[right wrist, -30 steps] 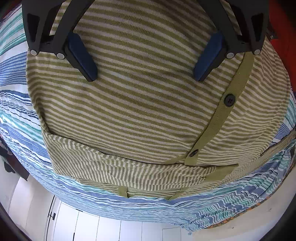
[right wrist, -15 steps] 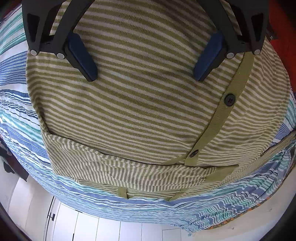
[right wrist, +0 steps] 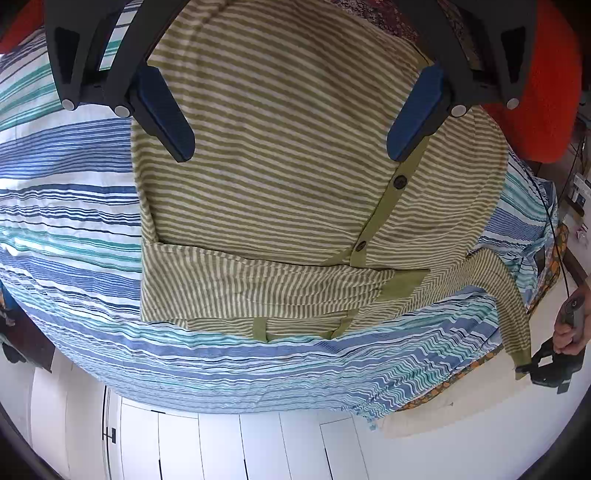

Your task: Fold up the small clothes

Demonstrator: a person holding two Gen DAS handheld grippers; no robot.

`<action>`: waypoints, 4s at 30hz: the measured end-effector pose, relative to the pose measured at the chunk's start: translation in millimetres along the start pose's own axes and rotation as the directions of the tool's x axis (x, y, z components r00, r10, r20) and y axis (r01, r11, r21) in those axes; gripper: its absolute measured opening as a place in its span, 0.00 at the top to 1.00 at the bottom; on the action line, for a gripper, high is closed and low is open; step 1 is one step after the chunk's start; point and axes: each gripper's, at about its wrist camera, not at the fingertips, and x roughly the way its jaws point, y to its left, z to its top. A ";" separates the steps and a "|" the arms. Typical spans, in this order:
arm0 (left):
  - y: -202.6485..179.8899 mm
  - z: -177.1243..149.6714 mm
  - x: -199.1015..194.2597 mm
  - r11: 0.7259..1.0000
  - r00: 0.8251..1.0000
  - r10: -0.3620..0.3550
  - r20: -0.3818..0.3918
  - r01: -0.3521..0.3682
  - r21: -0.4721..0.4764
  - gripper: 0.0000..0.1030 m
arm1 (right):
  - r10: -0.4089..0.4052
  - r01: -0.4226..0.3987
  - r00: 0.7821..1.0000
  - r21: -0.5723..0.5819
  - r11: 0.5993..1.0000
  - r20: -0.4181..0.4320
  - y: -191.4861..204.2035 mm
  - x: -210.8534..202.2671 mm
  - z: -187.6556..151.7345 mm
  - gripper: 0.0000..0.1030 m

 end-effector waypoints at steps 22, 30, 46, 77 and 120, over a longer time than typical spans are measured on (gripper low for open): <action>-282.4 -286.2 107.4 0.925 0.907 0.006 -0.421 0.155 0.346 0.99 | 0.131 -0.154 0.987 0.329 0.932 0.092 -116.5 -43.8 -51.5 0.01; -299.4 -333.4 114.1 0.890 0.887 0.046 -0.459 0.172 0.422 0.98 | 0.130 -0.154 0.988 0.394 0.906 0.088 -128.6 -37.9 -54.1 0.01; -205.6 -302.8 44.3 0.890 0.893 -0.010 -0.449 0.213 0.403 0.17 | 0.067 -0.098 0.994 0.471 0.877 0.083 -146.7 -37.0 -51.9 0.01; -13.8 -284.6 116.3 0.845 0.873 0.365 -0.325 -0.163 0.509 0.12 | 0.098 -0.227 0.928 -0.337 0.913 -0.360 -55.6 181.6 177.3 0.34; 19.4 -388.4 -31.2 0.812 0.808 0.397 -0.434 -0.089 0.577 0.03 | -0.030 -0.010 0.984 -0.223 0.975 -0.176 -30.2 44.1 -61.4 0.12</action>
